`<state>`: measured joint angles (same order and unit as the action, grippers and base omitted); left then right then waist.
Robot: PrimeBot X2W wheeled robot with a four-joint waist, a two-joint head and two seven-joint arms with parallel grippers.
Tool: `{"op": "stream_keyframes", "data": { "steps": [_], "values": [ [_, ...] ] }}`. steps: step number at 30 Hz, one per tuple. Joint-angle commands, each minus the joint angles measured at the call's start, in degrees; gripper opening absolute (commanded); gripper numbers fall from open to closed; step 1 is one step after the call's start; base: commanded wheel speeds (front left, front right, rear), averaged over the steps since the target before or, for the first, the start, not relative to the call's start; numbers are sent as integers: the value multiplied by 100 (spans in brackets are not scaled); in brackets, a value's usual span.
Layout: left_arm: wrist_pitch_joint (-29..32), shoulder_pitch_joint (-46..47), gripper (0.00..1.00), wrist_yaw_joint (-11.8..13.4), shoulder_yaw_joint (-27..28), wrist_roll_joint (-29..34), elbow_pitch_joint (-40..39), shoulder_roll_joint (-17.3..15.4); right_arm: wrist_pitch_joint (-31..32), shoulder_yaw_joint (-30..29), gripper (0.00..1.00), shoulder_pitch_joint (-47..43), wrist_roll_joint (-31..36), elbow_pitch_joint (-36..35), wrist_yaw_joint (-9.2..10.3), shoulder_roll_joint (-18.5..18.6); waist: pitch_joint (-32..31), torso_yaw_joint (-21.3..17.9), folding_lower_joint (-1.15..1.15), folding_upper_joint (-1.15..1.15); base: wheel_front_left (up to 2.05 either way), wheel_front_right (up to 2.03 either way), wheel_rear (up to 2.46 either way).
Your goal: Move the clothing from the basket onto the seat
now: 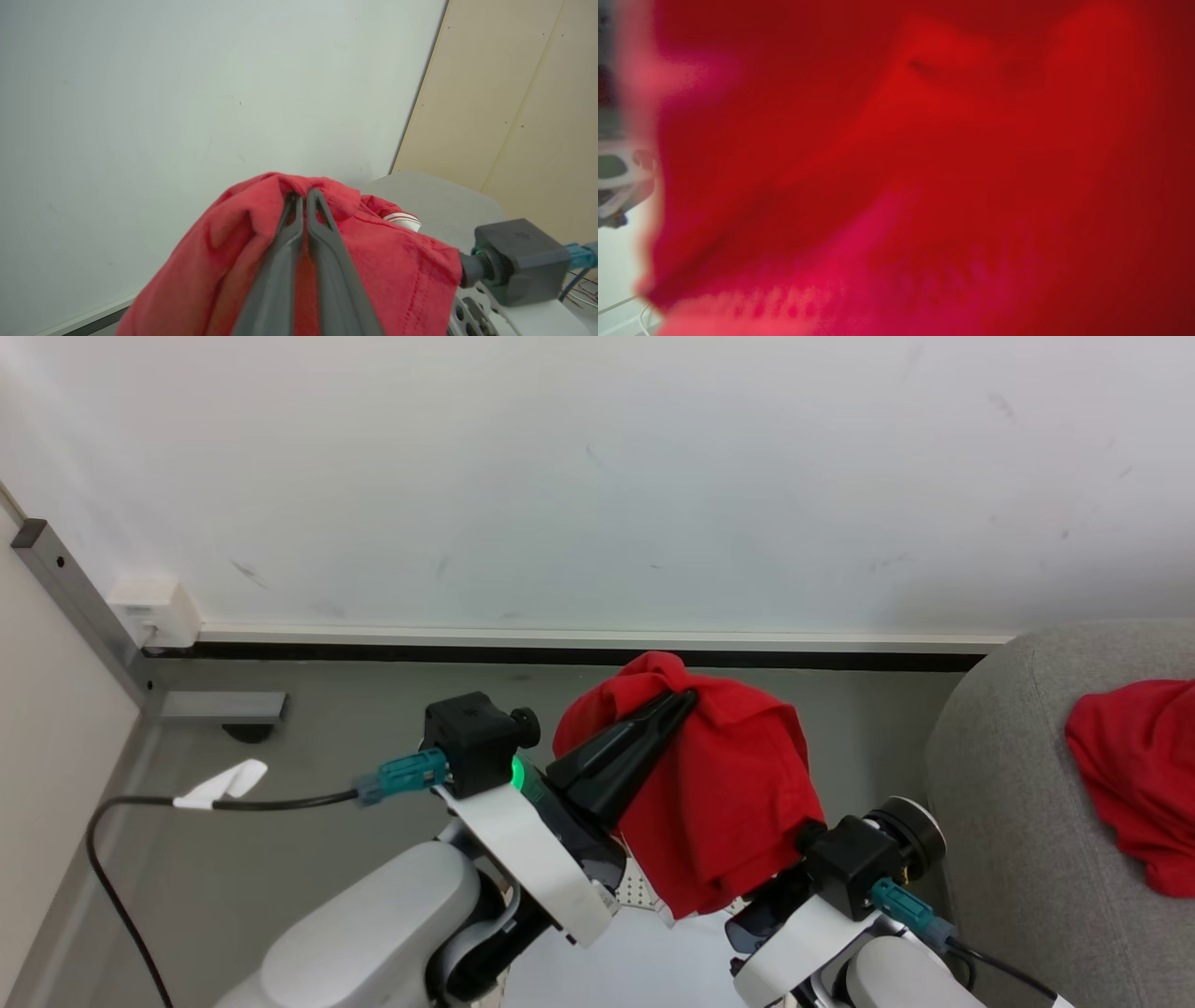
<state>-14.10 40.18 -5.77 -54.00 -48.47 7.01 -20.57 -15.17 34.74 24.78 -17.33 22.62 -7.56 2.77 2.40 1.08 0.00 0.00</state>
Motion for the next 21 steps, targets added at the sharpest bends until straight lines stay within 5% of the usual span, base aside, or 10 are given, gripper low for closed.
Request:
{"op": "stream_keyframes", "data": {
  "steps": [1,21],
  "values": [
    [11,-51,0,-5,23,-42,10,-25,5,1,0,86,-38,28,14,20,2,-4,0,0,0,0,0],
    [-61,-162,0,14,177,-68,79,-82,4,-287,0,-104,-32,-196,15,20,0,-160,0,0,0,0,0]
  ]
}}
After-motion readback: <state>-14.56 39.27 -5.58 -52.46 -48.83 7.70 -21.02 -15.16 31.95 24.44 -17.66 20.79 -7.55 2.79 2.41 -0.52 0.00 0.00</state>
